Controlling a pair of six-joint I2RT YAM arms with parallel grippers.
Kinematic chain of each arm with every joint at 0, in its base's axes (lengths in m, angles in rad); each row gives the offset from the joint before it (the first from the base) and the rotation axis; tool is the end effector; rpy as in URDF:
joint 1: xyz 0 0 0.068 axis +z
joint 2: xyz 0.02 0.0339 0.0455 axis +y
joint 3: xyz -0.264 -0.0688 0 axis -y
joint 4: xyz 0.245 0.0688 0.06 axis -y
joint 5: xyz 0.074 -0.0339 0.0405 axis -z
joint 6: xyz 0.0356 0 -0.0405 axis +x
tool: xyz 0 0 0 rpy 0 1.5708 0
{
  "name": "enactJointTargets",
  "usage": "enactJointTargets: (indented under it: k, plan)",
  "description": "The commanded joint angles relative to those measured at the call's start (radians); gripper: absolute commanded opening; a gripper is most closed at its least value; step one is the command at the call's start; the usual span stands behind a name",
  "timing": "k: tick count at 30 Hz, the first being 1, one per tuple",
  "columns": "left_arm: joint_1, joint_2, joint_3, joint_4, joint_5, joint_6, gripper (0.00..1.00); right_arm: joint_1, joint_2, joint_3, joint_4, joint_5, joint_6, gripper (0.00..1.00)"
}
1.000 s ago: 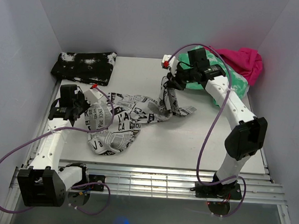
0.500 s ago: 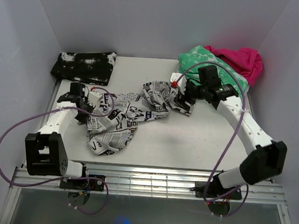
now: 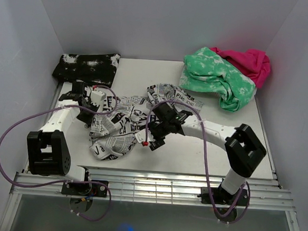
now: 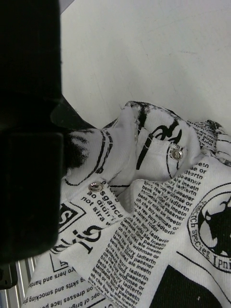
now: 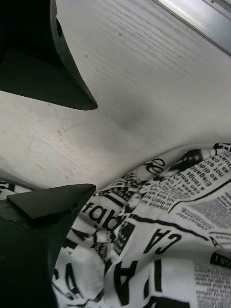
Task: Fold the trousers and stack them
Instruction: Flatten the trousers out
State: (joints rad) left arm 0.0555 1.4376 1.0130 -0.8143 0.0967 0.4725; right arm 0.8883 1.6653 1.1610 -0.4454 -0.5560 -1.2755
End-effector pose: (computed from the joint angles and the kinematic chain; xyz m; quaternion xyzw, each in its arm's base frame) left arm 0.2683 0.0115 0.2254 0.2117 0.9621 -0.0030 0.1717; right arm 0.2056 0.2827 0.2257 -0.8477 0.3560 0.1999 0.3386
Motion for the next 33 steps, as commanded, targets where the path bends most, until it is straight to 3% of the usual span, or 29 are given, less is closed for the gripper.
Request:
enactJointTargets:
  k: [1,12,27,33]
  plan:
    - [0.007,-0.008,0.050,0.003,0.060,-0.018,0.00,0.049,0.062,0.057,0.128,0.053,-0.081,0.68]
    - [0.010,0.000,0.076,0.029,0.092,-0.018,0.00,0.077,0.330,0.270,0.125,0.129,-0.064,0.57]
    - [0.038,-0.009,0.039,0.064,0.107,0.011,0.00,0.032,0.182,0.100,0.116,0.117,-0.102,0.57]
    - [0.041,0.012,0.048,0.067,0.124,0.005,0.00,0.020,0.232,0.123,0.048,0.117,-0.148,0.57]
